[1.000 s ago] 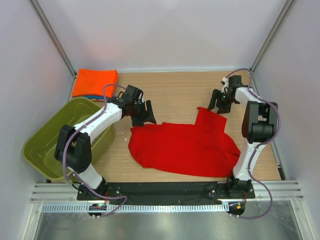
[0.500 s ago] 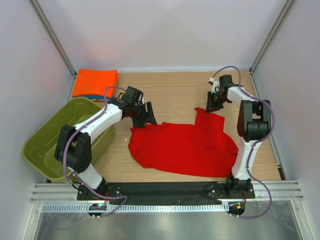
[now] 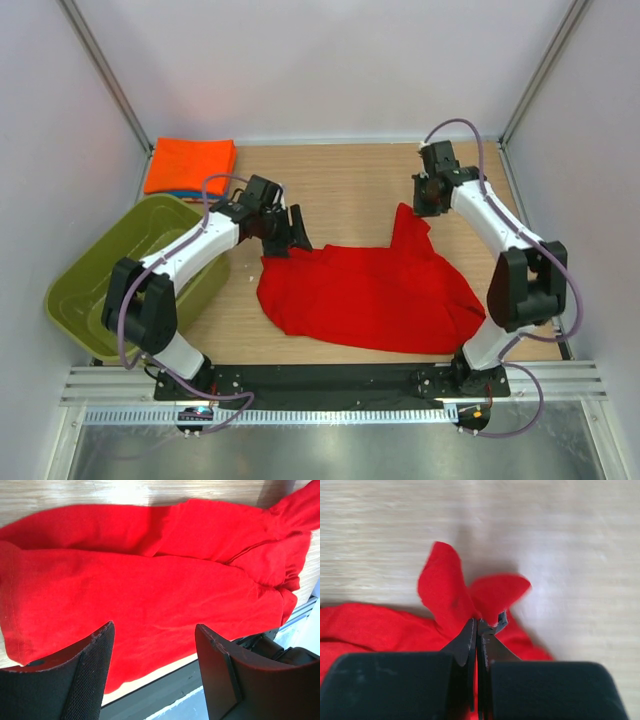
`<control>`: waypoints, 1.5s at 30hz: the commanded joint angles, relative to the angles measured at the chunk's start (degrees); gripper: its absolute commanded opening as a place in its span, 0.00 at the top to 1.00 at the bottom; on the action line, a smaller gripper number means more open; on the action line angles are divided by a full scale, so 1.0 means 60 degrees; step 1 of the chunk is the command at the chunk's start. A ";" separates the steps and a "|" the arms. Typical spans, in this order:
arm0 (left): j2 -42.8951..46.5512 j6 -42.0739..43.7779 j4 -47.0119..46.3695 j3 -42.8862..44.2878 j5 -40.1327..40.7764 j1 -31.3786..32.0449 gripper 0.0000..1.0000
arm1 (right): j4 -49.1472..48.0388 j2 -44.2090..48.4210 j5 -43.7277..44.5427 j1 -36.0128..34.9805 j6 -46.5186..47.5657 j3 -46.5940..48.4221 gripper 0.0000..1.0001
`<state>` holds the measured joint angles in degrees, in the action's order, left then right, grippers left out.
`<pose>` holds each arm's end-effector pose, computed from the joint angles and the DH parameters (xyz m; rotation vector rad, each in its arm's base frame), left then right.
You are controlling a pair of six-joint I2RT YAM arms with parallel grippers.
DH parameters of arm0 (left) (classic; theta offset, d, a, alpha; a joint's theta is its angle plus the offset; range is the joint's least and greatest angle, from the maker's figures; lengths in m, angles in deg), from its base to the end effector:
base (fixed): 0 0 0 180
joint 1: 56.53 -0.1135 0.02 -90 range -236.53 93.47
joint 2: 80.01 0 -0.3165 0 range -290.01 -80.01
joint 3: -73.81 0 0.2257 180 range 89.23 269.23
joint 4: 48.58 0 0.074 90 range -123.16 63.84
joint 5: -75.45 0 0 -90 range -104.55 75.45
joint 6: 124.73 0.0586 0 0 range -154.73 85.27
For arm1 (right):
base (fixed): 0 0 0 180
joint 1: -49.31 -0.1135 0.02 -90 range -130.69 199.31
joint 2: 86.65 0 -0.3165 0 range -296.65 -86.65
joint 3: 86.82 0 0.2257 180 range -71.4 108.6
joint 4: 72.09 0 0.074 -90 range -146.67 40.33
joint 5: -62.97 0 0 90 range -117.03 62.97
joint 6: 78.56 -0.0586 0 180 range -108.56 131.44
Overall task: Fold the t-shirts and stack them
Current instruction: Flatten the tshirt out
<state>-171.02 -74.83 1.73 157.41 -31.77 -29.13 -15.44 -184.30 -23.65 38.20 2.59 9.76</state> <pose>0.2751 -0.1621 0.2910 -0.1831 2.7272 -0.7828 0.3525 0.0657 0.3109 -0.0288 2.5762 0.0543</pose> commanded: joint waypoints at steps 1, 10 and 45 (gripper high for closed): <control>0.0620 -0.0070 -0.0293 -0.0245 -0.0178 0.0004 0.34 | 0.0966 0.1285 0.1458 -0.0458 -0.1920 -0.1522 0.99; 0.1045 0.0047 0.0027 -0.0495 0.0290 0.0004 0.33 | 0.0992 0.3206 0.1662 -0.1634 -0.2965 -0.4491 0.54; 0.1134 0.0472 0.0410 -0.0465 0.1111 0.0004 0.33 | 0.4539 -0.2197 0.2616 0.0036 -0.7945 0.0755 0.64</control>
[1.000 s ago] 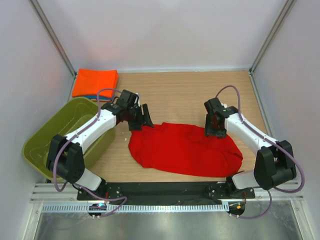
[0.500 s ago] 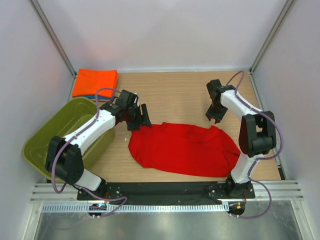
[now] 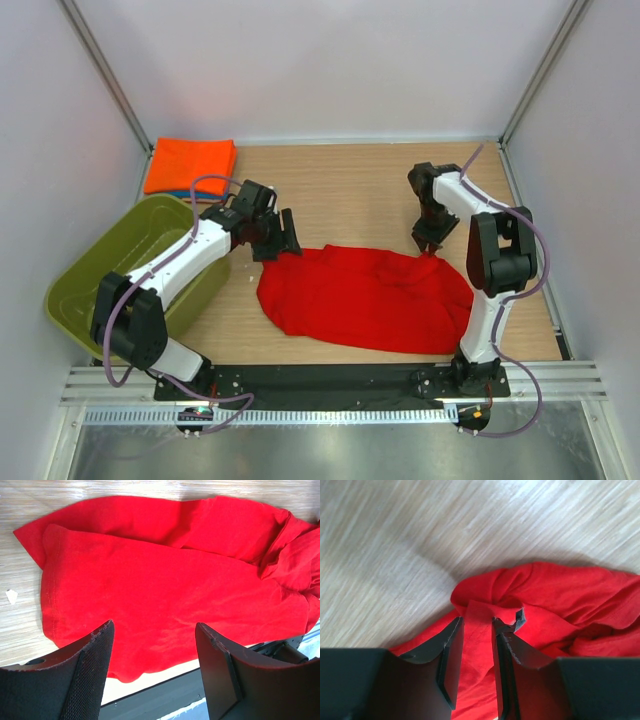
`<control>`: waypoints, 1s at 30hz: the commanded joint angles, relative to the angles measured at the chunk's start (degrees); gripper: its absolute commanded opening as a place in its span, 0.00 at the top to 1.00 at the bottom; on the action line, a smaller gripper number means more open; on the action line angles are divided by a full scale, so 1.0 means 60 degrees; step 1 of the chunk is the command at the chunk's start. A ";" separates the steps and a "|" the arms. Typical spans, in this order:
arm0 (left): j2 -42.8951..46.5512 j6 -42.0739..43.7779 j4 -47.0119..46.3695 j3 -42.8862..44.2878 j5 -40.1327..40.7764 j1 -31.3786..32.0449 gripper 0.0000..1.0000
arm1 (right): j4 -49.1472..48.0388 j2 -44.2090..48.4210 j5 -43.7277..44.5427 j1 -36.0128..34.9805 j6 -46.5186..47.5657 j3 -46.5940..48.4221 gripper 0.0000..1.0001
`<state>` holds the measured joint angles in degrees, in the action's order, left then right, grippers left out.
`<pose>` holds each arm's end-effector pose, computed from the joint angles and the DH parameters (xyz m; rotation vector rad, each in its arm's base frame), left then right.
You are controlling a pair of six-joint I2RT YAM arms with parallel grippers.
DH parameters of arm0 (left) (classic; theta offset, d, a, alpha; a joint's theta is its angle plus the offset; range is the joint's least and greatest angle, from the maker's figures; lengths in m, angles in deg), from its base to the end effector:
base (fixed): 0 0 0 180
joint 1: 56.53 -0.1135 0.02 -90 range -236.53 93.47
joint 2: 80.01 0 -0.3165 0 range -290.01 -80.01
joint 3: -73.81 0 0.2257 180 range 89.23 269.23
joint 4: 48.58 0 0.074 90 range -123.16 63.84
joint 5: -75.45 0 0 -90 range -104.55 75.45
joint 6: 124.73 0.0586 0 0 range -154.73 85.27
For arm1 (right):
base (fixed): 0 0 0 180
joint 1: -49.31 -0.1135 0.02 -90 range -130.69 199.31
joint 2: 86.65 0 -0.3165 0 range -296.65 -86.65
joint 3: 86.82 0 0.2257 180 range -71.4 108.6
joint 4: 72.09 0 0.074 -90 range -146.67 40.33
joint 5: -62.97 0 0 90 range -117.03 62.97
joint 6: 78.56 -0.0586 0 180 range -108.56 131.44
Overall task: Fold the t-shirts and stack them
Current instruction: Flatten the tshirt out
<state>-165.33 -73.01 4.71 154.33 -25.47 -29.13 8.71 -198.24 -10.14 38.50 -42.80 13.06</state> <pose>0.2511 -0.1427 0.2984 -0.1828 2.6990 -0.6364 0.3487 0.0493 0.2320 1.0980 2.7835 -0.4098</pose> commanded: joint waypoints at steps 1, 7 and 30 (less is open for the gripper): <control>0.0187 0.0155 -0.0086 0.0063 0.0018 0.0004 0.33 | 0.0572 0.0112 0.0408 -0.0015 -0.0394 0.0205 0.64; 0.0260 0.0155 -0.0100 -0.0010 0.0062 0.0004 0.33 | 0.0222 0.0025 0.0511 0.0014 -0.0380 -0.0044 0.64; 0.0318 0.0126 -0.0129 -0.0113 0.0194 0.0004 0.33 | 0.1319 -0.0957 0.0321 0.0088 -0.0702 0.1157 0.64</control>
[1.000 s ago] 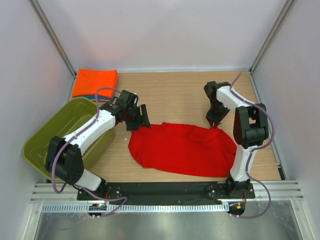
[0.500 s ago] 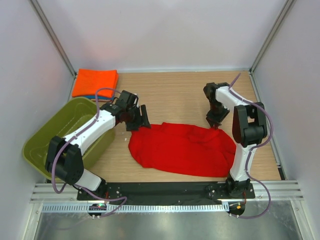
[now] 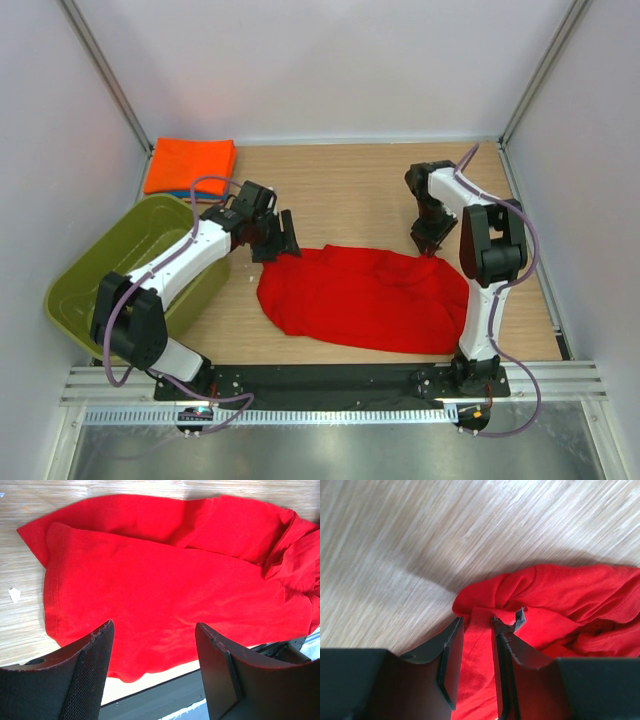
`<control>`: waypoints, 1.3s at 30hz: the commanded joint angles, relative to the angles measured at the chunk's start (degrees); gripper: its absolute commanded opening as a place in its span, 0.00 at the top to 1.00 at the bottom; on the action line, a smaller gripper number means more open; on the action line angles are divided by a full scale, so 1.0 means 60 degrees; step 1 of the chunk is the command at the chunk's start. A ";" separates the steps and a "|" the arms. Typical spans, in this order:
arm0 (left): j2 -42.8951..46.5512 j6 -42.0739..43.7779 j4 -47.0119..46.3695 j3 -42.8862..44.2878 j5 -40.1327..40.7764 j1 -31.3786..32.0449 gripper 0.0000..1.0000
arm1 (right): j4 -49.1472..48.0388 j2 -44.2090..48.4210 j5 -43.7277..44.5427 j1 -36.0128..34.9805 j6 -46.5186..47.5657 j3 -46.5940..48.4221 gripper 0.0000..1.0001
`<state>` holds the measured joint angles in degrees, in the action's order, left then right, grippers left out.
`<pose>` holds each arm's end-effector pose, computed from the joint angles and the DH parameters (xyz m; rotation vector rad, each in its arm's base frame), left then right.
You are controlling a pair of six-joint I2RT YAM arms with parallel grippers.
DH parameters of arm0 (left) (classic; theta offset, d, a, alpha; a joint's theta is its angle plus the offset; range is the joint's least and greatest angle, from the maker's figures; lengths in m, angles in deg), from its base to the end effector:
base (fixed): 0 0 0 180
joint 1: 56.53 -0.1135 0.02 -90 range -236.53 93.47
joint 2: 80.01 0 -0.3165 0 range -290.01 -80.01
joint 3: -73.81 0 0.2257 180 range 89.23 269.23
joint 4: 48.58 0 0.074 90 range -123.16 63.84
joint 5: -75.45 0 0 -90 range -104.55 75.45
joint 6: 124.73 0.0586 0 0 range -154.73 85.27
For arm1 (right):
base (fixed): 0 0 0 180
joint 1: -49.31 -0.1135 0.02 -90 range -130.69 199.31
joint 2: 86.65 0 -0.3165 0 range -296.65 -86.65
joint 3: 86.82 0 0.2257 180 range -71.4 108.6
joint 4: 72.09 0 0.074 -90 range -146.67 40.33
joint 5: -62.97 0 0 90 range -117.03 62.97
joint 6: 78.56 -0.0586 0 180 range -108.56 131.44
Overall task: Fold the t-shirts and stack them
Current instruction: Flatten the tshirt out
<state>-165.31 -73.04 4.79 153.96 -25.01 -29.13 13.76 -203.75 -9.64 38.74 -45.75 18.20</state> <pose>0.2504 -0.1418 0.2964 -0.1880 2.7038 -0.6226 0.3639 0.0501 0.2193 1.1754 2.8095 -0.5043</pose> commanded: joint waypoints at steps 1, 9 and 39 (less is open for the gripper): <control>0.0300 0.0129 -0.0144 -0.0051 0.0132 0.0004 0.33 | 0.0463 -0.0054 0.0237 0.0047 -0.0195 0.0301 0.64; 0.0344 0.0144 -0.0144 -0.0080 0.0146 0.0004 0.33 | 0.0376 0.0034 0.0530 0.0135 -0.0166 0.0023 0.77; -0.0505 0.1022 0.1556 0.2175 0.2009 -0.0011 0.34 | -0.1366 0.4414 0.3242 0.2434 0.2892 -0.0416 0.99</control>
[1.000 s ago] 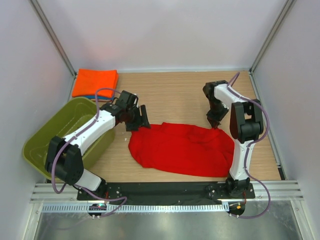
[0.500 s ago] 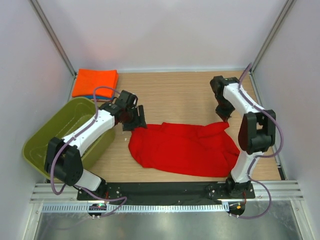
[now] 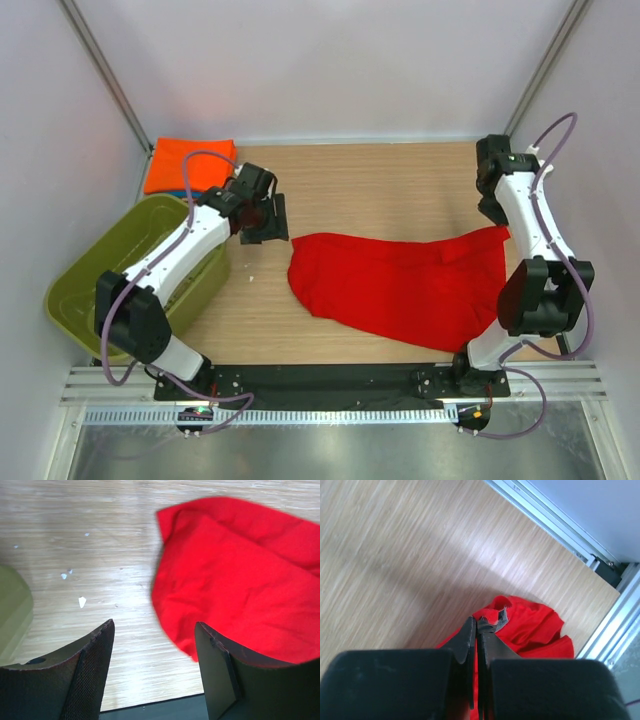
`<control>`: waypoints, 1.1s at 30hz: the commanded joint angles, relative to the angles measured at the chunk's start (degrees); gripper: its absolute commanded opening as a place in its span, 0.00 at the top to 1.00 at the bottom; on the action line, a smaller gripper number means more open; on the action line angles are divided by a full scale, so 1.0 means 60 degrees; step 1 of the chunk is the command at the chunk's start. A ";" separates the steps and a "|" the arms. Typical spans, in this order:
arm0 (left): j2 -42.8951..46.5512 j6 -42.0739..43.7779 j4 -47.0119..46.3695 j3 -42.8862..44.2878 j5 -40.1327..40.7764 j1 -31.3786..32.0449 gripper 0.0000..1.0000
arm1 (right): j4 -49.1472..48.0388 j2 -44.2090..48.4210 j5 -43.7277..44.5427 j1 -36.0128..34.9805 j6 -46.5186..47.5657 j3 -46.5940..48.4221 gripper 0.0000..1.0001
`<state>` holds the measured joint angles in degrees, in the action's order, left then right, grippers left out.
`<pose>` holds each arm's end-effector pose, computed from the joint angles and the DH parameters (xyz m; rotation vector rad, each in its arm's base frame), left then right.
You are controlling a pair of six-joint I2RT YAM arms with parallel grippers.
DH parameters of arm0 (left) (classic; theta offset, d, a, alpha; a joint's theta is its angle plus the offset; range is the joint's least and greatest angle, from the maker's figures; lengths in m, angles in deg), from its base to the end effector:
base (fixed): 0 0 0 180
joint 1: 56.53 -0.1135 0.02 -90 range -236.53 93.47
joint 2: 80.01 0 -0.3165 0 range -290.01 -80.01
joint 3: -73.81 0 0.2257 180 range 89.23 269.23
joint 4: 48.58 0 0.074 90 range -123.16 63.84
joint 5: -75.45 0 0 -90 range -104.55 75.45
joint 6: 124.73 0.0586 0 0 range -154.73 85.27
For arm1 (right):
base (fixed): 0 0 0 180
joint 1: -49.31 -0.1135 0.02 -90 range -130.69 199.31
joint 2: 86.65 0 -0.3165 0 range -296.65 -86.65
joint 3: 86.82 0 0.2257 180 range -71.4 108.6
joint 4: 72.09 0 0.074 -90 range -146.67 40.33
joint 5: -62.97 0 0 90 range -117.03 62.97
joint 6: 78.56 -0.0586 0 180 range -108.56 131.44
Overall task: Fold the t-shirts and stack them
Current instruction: Flatten the tshirt out
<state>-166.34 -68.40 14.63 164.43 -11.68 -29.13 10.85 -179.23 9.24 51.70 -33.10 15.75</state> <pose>0.2617 -0.1323 0.3327 -0.1622 2.6270 -0.3151 0.2904 -0.0468 0.3529 1.1388 2.3066 -0.6467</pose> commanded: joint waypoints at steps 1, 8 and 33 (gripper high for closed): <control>-0.0479 0.0236 -0.0128 0.0489 -0.0346 -0.0011 0.34 | -0.1028 0.0269 -0.0169 0.0304 0.0888 -0.0140 0.99; -0.1812 0.0323 -0.1284 0.0752 -0.1973 0.0106 0.34 | -0.1878 -0.0200 -0.1238 0.0363 0.1196 -0.1077 0.99; -0.5359 0.1188 -0.2662 0.2657 -0.2471 0.0385 0.48 | -0.2817 0.0107 -0.2954 0.0392 0.1988 -0.1621 0.99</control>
<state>-198.40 -62.68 0.90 178.37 -25.95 -26.93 -4.80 -181.15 -7.94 53.96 -21.82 5.79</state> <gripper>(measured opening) 0.532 0.040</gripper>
